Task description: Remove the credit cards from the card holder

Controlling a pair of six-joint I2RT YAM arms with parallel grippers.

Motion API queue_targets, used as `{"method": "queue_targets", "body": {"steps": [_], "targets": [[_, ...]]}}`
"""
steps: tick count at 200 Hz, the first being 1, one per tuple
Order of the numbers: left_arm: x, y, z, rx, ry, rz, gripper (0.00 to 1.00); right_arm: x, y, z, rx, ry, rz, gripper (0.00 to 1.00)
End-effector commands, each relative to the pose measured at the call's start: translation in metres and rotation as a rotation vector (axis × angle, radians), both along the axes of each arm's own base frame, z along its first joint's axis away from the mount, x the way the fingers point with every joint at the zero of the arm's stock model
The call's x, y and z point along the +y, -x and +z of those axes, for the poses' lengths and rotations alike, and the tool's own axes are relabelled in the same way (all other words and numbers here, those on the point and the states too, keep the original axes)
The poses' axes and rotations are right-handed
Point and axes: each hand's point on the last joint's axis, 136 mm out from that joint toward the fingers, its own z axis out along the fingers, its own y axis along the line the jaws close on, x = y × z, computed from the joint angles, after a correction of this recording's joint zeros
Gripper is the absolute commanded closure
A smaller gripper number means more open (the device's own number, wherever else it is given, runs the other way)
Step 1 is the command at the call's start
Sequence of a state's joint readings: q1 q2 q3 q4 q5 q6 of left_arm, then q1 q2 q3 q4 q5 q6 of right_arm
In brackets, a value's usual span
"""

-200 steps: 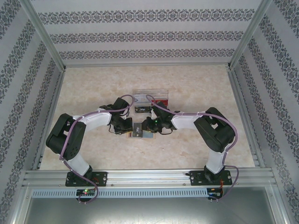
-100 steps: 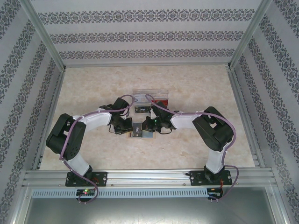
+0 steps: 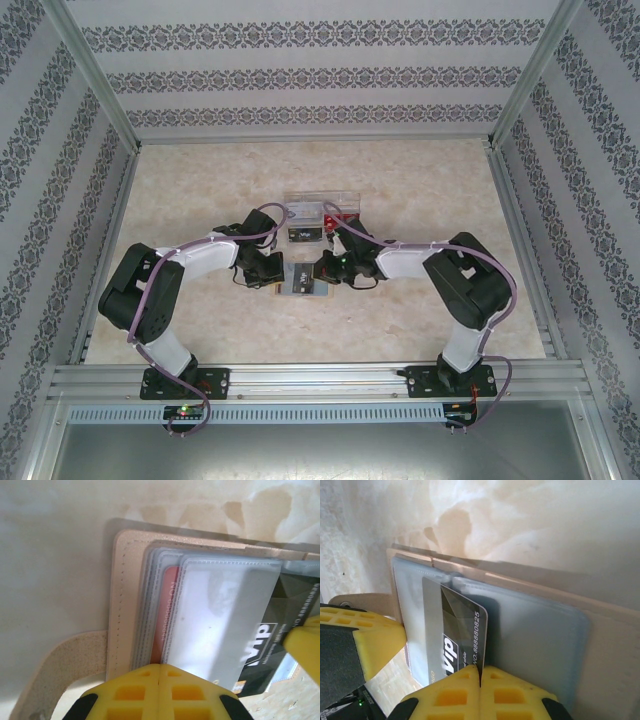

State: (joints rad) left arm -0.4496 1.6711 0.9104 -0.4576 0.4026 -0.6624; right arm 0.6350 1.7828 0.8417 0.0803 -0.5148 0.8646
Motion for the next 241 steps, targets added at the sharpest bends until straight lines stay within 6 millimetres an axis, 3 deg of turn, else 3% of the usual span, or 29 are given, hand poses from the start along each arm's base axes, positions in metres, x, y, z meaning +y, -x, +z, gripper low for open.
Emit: {"method": "queue_targets", "body": {"steps": [1, 65, 108, 118, 131, 167, 201, 241], "targets": [[0.032, 0.021, -0.031, 0.092, -0.157, 0.035, 1.0, -0.014, 0.004, -0.001, -0.004, 0.018, -0.005, 1.0], [0.03, 0.017, -0.025, 0.074, -0.15, 0.028, 1.0, -0.037, 0.008, 0.02, -0.044, -0.012, -0.004, 1.0], [0.024, 0.005, 0.001, 0.022, -0.118, 0.029, 1.0, -0.047, 0.006, 0.048, -0.103, -0.012, 0.005, 1.0], [0.021, 0.0, 0.012, -0.002, -0.106, 0.03, 0.94, -0.049, 0.005, 0.055, -0.12, 0.001, 0.014, 1.0], [0.019, -0.009, 0.028, -0.043, -0.094, 0.041, 0.76, -0.051, 0.003, 0.066, -0.149, 0.025, 0.034, 1.0], [0.014, -0.028, 0.078, -0.187, -0.045, 0.054, 0.42, -0.06, -0.009, 0.097, -0.242, 0.143, 0.086, 1.0], [0.02, -0.034, 0.114, -0.285, -0.037, 0.071, 0.25, -0.061, -0.029, 0.132, -0.353, 0.247, 0.156, 1.0], [0.056, -0.031, 0.132, -0.349, -0.109, 0.159, 0.14, -0.06, -0.051, 0.161, -0.51, 0.36, 0.265, 1.0]]}}
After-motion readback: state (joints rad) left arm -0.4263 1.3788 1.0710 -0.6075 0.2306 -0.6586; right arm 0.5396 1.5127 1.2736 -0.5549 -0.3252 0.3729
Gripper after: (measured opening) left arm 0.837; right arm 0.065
